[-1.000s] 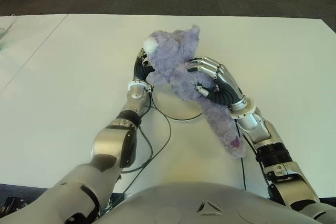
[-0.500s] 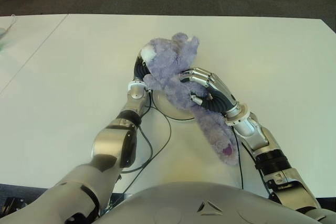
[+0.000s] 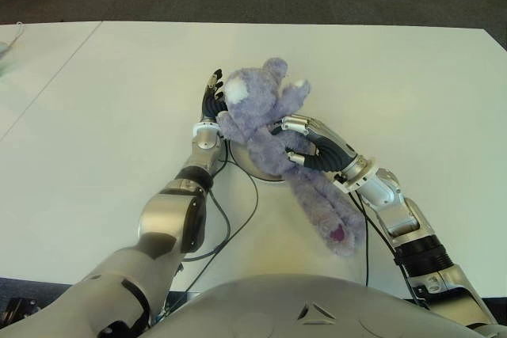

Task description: Put the doll into the plate.

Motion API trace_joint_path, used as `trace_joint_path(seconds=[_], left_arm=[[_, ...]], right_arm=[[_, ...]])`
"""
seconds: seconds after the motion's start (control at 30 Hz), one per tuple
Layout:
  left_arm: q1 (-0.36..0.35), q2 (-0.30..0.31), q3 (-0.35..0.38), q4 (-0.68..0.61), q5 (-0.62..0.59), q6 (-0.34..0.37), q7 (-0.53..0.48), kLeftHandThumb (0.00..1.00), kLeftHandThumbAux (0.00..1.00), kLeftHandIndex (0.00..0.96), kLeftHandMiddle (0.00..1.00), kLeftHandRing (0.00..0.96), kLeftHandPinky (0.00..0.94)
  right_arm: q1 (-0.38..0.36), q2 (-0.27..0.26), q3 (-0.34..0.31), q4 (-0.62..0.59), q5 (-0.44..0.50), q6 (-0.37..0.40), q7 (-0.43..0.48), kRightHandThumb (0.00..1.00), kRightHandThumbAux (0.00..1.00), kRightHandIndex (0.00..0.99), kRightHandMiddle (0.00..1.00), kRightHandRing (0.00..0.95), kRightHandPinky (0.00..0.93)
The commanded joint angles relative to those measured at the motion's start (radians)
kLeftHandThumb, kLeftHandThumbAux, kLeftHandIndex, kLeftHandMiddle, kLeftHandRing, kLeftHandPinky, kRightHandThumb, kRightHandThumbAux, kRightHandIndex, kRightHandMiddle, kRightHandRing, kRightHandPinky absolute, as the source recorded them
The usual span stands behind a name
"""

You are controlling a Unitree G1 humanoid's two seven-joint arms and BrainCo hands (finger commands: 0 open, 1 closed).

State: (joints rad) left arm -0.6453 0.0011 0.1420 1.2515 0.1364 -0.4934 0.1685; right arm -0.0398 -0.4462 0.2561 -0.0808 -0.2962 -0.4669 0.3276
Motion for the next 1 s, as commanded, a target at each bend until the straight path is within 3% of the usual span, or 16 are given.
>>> trace_joint_path(seconds=[0.03, 0.07, 0.17, 0.57, 1.0], left_arm=[[0.175, -0.057, 0.003, 0.110, -0.007, 0.090, -0.034, 0.000, 0.845, 0.078, 0.082, 0.087, 0.116], [0.174, -0.057, 0.004, 0.109, -0.007, 0.090, -0.034, 0.000, 0.844, 0.075, 0.079, 0.086, 0.115], [0.174, -0.056, -0.004, 0.109, 0.002, 0.090, -0.024, 0.000, 0.836, 0.069, 0.075, 0.085, 0.118], [0.175, -0.052, 0.000, 0.112, 0.001, 0.098, -0.029, 0.003, 0.824, 0.053, 0.061, 0.076, 0.113], [0.172, -0.052, -0.001, 0.113, 0.004, 0.111, -0.016, 0.000, 0.787, 0.043, 0.063, 0.076, 0.106]], right_arm=[[0.046, -0.057, 0.031, -0.048, 0.013, 0.121, 0.128, 0.183, 0.576, 0.000, 0.052, 0.136, 0.179], [0.048, -0.062, 0.030, -0.052, 0.007, 0.123, 0.128, 0.157, 0.566, 0.000, 0.013, 0.056, 0.066], [0.037, -0.068, 0.045, 0.020, -0.051, 0.079, 0.093, 0.133, 0.529, 0.000, 0.000, 0.002, 0.002], [0.017, -0.080, 0.051, 0.028, -0.115, 0.067, 0.062, 0.104, 0.445, 0.000, 0.000, 0.000, 0.000], [0.007, -0.082, 0.047, 0.053, -0.162, 0.037, 0.010, 0.121, 0.421, 0.000, 0.000, 0.000, 0.000]])
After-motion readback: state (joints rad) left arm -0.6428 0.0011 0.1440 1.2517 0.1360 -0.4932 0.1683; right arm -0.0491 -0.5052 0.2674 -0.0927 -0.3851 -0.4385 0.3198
